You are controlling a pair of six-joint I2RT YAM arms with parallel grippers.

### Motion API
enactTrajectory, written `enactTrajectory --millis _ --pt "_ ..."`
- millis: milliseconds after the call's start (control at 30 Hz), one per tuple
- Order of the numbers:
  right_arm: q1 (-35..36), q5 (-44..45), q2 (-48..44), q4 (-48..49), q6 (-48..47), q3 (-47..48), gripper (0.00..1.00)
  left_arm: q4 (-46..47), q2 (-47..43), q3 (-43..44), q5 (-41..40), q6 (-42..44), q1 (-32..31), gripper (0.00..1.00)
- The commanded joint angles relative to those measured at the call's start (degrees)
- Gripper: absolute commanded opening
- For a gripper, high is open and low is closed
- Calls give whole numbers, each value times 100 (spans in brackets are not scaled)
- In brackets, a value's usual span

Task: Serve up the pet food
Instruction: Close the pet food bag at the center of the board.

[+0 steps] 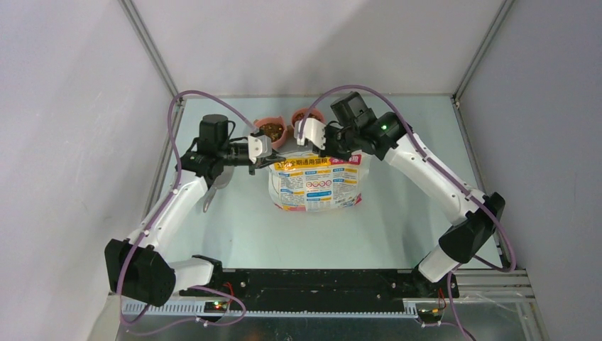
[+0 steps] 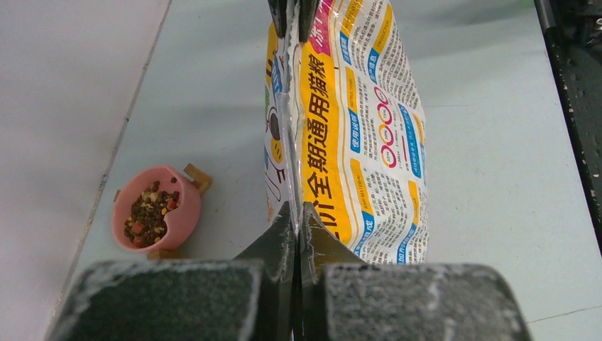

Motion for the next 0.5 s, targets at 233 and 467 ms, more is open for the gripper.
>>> enactTrajectory --millis 233,467 --pt "-517 -222 -202 -871 -124 439 0 -52 -34 264 19 138 28 0" --pt "-596 -108 -171 -842 100 530 8 -178 -70 275 -21 214 37 0"
